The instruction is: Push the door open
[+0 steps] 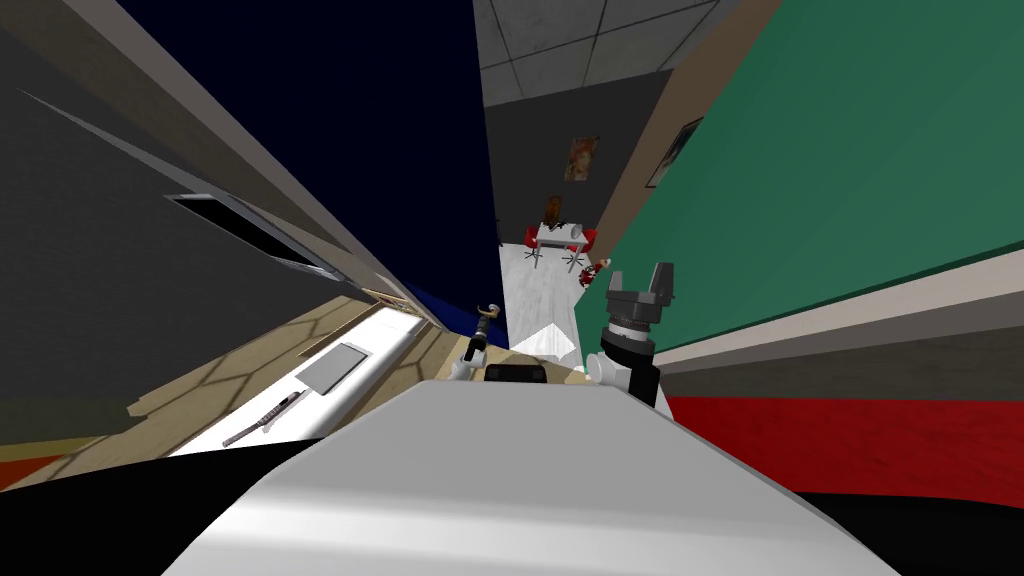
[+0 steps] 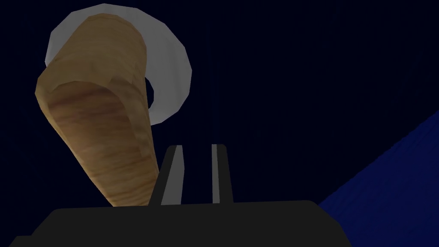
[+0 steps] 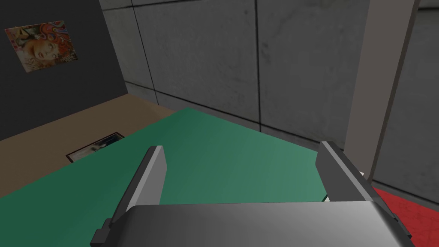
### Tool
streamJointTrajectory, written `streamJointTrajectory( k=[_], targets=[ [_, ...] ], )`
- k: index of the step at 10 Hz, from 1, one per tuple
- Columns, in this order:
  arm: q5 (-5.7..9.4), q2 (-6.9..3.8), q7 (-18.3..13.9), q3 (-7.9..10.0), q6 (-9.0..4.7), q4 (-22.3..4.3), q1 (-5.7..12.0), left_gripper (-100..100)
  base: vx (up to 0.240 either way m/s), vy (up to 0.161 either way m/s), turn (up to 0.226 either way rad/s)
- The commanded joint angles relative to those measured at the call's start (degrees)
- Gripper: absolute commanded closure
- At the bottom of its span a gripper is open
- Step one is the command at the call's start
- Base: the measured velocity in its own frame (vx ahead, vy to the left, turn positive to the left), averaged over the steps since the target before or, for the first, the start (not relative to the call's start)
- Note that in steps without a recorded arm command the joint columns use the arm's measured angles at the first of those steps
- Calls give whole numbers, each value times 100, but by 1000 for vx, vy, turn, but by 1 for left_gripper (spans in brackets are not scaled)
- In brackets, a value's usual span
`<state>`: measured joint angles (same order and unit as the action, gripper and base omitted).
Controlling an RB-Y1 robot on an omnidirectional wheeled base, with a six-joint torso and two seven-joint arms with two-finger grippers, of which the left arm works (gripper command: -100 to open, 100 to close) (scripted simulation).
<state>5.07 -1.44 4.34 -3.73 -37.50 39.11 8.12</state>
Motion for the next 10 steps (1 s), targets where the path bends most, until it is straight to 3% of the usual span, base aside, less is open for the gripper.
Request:
streamJointTrajectory(
  k=[1,5,6,7,9,10],
  targets=[
    [-17,-18,-38,-51,-164,88,-18,-100,-44,45,-51],
    [-54,21,-76,-154,-311,105,-81,-100,-49,57,-41],
    [-87,81,-110,-247,-443,120,-137,-100,-78,83,-48],
    [-87,81,-110,-247,-443,120,-137,-100,-82,80,-28],
    [-131,212,-155,-370,-617,141,-212,-100,-128,66,-80],
    [-116,175,-141,-330,-600,45,-158,-100,-73,25,-21]
  ],
)
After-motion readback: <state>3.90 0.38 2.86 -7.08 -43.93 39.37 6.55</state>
